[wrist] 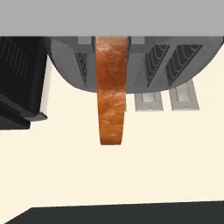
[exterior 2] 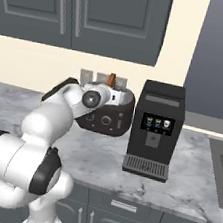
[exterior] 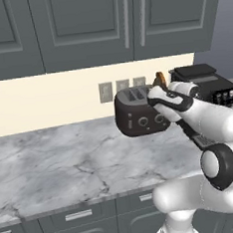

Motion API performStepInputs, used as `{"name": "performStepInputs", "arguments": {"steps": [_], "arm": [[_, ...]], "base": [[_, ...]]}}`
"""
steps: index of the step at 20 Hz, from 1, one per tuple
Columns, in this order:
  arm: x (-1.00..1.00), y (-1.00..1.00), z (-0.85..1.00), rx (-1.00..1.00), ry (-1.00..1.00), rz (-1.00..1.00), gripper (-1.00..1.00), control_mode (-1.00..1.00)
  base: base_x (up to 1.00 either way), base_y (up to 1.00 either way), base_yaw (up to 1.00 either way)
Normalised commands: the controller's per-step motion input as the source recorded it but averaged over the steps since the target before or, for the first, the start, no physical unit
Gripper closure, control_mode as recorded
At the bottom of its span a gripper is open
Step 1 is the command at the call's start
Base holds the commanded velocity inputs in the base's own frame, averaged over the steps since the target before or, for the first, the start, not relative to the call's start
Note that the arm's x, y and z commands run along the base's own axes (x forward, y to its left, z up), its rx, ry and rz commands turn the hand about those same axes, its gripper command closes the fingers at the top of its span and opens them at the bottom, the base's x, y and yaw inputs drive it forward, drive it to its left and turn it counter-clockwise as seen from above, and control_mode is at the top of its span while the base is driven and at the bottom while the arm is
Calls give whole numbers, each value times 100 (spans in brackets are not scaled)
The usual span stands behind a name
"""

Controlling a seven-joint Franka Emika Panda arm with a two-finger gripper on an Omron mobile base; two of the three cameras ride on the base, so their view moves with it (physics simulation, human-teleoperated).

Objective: Start the toaster. Once the lever pops up, take the bread to the plate on the dining counter.

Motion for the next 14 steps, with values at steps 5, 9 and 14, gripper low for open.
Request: {"name": "performStepInputs", "arguments": {"steps": [5, 9, 14], "arm": [[-80, 0, 71, 0, 8, -4, 100, -100], [-77, 0, 75, 0, 17, -5, 100, -100], [-76, 0, 74, 0, 26, -4, 100, -100]], "base": [[0, 0, 0], [0, 0, 0], [0, 0, 0]]}}
